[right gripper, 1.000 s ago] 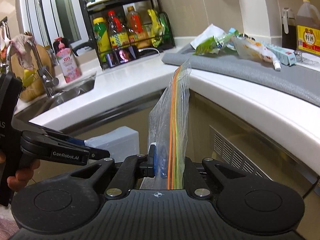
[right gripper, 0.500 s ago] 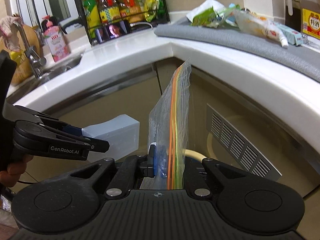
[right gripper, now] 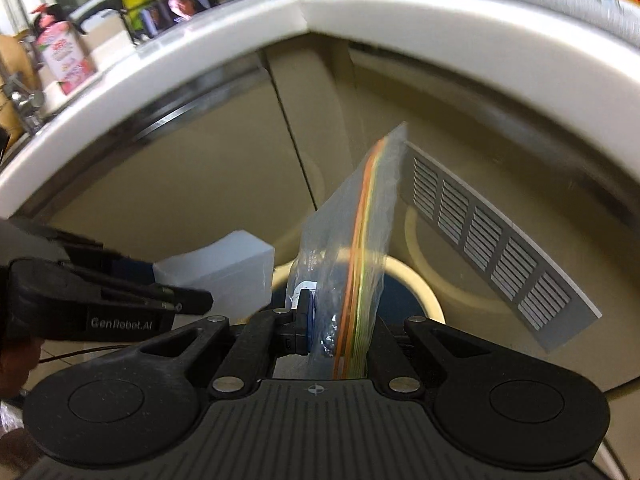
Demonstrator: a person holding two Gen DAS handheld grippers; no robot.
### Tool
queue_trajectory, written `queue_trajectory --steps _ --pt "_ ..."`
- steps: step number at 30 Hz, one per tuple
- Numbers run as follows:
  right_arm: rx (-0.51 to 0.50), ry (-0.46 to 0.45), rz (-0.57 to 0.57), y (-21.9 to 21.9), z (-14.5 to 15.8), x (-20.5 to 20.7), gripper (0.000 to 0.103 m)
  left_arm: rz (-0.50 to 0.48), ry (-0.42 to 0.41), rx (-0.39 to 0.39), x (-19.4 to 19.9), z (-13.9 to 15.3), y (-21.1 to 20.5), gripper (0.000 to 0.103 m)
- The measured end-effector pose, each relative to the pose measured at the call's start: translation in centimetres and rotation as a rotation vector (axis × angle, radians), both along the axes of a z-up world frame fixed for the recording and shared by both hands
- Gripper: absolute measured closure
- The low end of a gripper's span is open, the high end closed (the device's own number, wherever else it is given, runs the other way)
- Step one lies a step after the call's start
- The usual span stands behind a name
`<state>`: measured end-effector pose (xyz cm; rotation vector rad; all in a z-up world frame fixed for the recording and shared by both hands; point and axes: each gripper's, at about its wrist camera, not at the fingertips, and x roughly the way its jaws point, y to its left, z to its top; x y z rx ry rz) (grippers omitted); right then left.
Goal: Collect trash
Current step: 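Carry the tissue box and zip bag down toward the blue trash bin, then open both tools to drop the tissue box and zip bag into the bin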
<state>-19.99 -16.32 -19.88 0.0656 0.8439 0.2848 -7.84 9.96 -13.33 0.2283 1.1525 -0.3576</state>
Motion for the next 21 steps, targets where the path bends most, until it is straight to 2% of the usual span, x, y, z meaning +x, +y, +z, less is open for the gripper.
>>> queue_trajectory --steps 5,8,12,14,16,21 --pt "0.054 0.085 -0.077 -1.0 -2.4 2.2 0.099 0.018 0.063 0.006 1.8 -2.7 0.0 0.058" --pt "0.153 0.117 -0.144 -2.1 -3.3 3.2 0.099 0.042 0.098 0.013 2.5 -4.0 0.2 0.058" --pt "0.3 0.077 -0.181 -3.0 -3.8 3.3 0.099 0.054 0.112 0.026 2.7 -4.8 0.6 0.058" --pt "0.34 0.067 -0.174 -2.9 -4.1 3.5 0.099 0.056 0.12 0.028 2.6 -5.0 0.7 0.058" --pt "0.317 0.089 -0.173 -2.3 -4.7 3.9 0.099 0.056 0.124 0.034 2.6 -5.2 0.8 0.058" --pt "0.186 0.189 -0.188 -0.8 -7.3 4.9 0.099 0.061 0.144 0.04 3.3 -6.3 1.2 0.058"
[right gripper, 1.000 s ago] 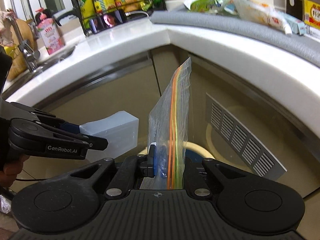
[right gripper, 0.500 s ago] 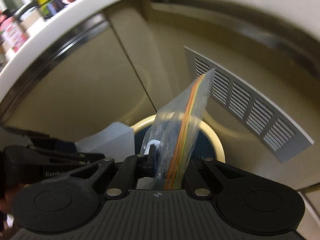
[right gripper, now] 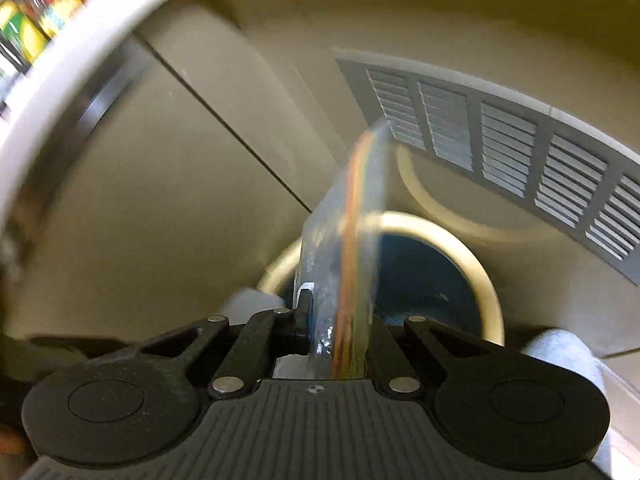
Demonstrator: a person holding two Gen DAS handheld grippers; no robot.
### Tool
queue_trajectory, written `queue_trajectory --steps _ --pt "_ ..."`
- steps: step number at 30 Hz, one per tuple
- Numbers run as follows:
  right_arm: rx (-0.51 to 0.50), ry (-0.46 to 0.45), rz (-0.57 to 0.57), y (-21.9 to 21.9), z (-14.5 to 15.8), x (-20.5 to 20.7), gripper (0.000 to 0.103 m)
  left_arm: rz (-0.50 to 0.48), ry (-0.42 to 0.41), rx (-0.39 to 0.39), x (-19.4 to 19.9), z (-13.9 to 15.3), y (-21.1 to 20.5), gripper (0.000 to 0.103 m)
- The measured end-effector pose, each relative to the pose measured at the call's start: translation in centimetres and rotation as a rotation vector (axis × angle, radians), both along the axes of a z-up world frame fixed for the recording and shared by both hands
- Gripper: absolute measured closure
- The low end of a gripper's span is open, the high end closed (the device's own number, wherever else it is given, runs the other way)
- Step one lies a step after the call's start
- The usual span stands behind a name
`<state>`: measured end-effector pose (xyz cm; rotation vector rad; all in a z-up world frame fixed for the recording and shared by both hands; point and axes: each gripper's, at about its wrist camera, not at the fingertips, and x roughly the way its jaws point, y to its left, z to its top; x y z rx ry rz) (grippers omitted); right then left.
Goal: Collect trash
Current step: 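Open both tools to drop the tissue box and zip bag into the bin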
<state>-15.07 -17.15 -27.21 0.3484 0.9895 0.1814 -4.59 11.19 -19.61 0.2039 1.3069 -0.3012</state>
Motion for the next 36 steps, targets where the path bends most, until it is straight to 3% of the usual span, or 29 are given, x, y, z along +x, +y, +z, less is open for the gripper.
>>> queue_trajectory --steps 15,17,18,19,20,21,22,24,30,36 --pt "-0.025 0.096 -0.003 1.8 -2.4 2.2 0.095 -0.05 0.113 -0.014 3.5 -4.3 -1.5 0.058" --pt "-0.026 0.11 0.003 1.5 -2.4 2.5 0.095 -0.061 0.125 -0.002 3.7 -4.8 -1.9 0.056" --pt "-0.026 0.118 0.004 1.5 -2.4 2.7 0.093 -0.068 0.131 -0.001 3.8 -4.9 -2.0 0.045" --pt "-0.025 0.126 0.004 1.6 -2.4 2.8 0.09 -0.072 0.13 -0.003 4.0 -4.7 -2.0 0.026" --pt "-0.023 0.128 0.003 1.6 -2.3 2.9 0.086 -0.071 0.117 -0.005 4.1 -4.6 -2.2 0.017" --pt "-0.024 0.124 0.002 1.2 -2.4 3.0 0.073 -0.066 0.092 -0.01 4.0 -4.1 -2.1 0.008" --pt "-0.027 0.119 0.0 1.0 -2.2 3.1 0.057 -0.062 0.07 -0.02 3.9 -3.6 -1.9 0.006" --pt "-0.034 0.102 0.002 0.9 -1.3 3.1 0.043 -0.067 0.06 -0.036 3.9 -2.5 -1.7 0.004" --pt "-0.028 0.052 0.046 1.3 2.1 2.1 0.034 -0.047 -0.031 -0.044 2.3 2.0 0.1 0.001" --pt "-0.077 0.003 0.105 1.6 6.3 -2.0 0.021 -0.059 -0.13 -0.046 -2.0 6.4 1.9 0.0"
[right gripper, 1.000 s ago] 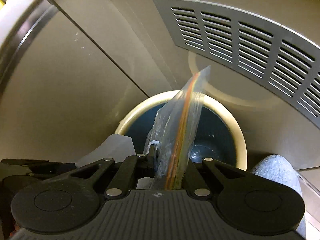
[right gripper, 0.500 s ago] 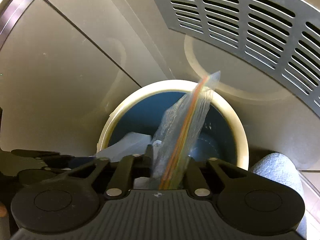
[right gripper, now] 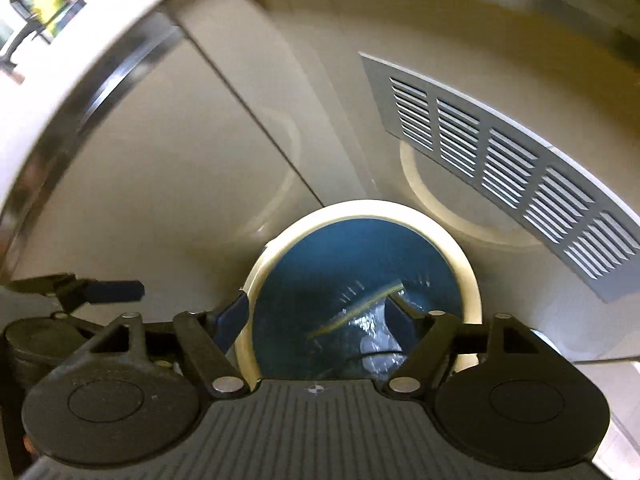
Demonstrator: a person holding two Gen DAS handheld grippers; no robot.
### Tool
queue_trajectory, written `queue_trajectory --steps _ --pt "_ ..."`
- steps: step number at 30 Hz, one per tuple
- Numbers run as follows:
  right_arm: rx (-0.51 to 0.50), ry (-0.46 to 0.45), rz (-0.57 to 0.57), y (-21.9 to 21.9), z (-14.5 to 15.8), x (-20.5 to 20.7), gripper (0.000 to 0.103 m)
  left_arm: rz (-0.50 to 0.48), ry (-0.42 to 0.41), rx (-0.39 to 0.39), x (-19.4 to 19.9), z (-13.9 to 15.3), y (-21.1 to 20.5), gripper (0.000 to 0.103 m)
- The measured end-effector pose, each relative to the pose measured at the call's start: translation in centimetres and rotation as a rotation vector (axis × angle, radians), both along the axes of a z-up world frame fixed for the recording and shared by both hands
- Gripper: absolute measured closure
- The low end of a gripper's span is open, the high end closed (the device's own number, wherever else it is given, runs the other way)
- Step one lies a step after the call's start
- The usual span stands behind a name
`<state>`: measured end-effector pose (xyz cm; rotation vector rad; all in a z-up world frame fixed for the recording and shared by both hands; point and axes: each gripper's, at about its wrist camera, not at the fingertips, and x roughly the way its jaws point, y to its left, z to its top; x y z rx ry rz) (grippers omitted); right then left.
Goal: Collect trash
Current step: 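Open both tools to drop the tissue box and zip bag into the bin, then raise both open tools from the bin back toward the grey mat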
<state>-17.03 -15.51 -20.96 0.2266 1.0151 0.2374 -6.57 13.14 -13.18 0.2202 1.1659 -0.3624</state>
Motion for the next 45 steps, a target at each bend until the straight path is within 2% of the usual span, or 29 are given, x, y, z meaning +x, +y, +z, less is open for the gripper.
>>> queue_trajectory --steps 7,13,22,30,45 --pt "-0.092 -0.1 0.025 -1.0 3.3 -4.7 0.017 0.002 -0.046 0.003 -5.5 1.7 -0.4 0.0" --pt "-0.144 -0.186 0.08 -0.3 4.8 -8.1 0.017 0.006 -0.151 0.024 -7.6 3.0 -0.5 0.0" --pt "-0.204 -0.282 0.118 1.1 6.6 -10.4 0.013 0.005 -0.268 0.025 -9.4 5.6 0.0 0.0" --pt "-0.217 -0.297 0.117 1.2 7.2 -11.7 0.012 0.008 -0.284 0.017 -9.8 5.9 0.3 0.0" --pt "-0.209 -0.263 0.112 1.1 6.5 -10.8 0.012 0.001 -0.298 0.023 -9.6 5.7 0.3 0.0"
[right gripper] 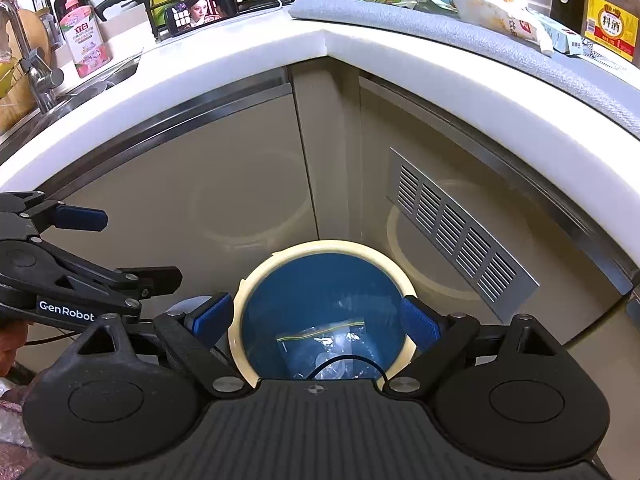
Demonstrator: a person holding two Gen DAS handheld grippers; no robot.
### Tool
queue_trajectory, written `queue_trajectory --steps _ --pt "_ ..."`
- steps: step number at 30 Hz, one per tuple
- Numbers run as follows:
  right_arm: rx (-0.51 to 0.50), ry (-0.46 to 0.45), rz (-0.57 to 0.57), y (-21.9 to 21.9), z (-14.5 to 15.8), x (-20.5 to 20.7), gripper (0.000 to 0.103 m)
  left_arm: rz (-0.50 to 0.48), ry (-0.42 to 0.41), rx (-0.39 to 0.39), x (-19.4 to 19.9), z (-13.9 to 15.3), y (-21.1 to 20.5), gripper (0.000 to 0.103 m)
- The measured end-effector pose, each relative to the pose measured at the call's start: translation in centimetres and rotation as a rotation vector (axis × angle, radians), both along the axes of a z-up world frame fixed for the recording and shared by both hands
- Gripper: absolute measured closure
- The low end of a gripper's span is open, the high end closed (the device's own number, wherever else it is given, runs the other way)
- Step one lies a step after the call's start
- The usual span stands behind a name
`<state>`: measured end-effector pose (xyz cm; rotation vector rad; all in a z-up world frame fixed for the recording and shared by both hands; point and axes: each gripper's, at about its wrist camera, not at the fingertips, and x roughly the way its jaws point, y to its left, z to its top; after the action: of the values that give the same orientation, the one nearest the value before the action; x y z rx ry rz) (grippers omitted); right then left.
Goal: Collect trash
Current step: 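Raise both open tools from the bin back toward the grey mat, then grasp the green snack wrapper with the left tool while the right tool grasps the white tube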
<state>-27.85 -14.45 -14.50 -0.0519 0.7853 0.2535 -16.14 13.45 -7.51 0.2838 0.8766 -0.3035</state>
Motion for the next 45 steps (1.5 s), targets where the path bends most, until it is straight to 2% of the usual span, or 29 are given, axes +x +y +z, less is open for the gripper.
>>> queue_trajectory --steps 10,15,20,25,33,39,45 --pt "-0.007 -0.009 -0.002 -0.2 0.1 0.4 0.012 0.024 -0.026 -0.016 0.7 1.3 0.7 0.0" --pt "0.018 -0.05 0.007 -0.6 1.9 0.8 0.012 0.034 -0.054 -0.045 1.6 3.3 1.1 0.0" --pt "0.076 -0.153 -0.018 -2.3 5.7 1.5 0.011 0.041 -0.112 -0.074 2.7 6.1 1.1 0.0" --pt "0.079 -0.3 -0.067 -4.5 9.6 3.1 0.007 0.044 -0.165 -0.088 3.9 8.7 0.5 0.0" --pt "0.022 -0.457 -0.154 -8.5 12.9 9.4 0.003 0.009 -0.158 -0.145 7.3 12.1 -1.4 0.0" --pt "-0.064 -0.514 -0.224 -11.0 12.7 16.1 0.002 -0.024 -0.258 -0.112 11.4 14.5 -5.6 0.0" --pt "-0.117 -0.518 -0.176 -12.0 11.7 21.4 0.0 -0.065 -0.33 -0.066 18.4 15.2 -11.7 0.0"
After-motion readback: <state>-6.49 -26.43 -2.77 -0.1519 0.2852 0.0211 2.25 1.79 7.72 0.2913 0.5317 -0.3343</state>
